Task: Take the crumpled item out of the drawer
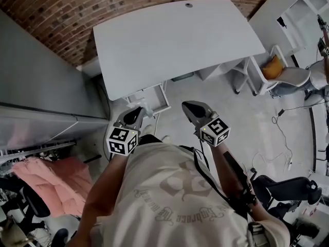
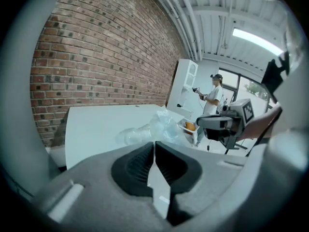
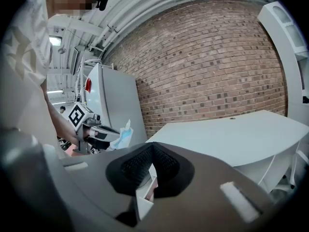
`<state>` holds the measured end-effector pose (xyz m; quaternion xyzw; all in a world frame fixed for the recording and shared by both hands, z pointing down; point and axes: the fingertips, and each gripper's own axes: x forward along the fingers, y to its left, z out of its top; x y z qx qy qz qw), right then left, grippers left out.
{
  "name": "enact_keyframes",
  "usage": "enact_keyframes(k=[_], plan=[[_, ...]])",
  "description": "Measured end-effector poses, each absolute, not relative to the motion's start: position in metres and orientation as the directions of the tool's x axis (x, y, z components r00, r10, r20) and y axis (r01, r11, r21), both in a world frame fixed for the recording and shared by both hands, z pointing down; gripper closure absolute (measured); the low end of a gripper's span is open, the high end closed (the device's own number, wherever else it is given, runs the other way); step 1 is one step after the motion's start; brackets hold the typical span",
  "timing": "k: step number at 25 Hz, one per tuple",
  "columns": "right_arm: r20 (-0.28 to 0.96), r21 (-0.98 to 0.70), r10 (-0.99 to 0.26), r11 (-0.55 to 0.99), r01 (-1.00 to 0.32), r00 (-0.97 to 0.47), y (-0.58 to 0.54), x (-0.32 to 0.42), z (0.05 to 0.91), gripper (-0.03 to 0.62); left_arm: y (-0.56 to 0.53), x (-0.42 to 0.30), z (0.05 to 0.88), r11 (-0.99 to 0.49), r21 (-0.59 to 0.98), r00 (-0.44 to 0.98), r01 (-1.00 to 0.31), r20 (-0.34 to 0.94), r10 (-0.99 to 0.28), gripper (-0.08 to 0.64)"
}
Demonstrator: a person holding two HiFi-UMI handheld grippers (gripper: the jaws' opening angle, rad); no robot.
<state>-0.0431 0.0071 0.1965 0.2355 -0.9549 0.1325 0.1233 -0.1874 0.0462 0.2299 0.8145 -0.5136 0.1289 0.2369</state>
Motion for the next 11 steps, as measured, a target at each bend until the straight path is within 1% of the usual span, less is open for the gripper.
enact_keyframes(k=[11], plan=[[0.288, -0.195, -0.41, 0.859, -0.473, -0.865, 0.002, -0.017, 0.191, 0.584, 0.046, -0.161, 0.223, -0.357, 0.234, 0.427, -0.904, 0.463, -0.777, 0.545]])
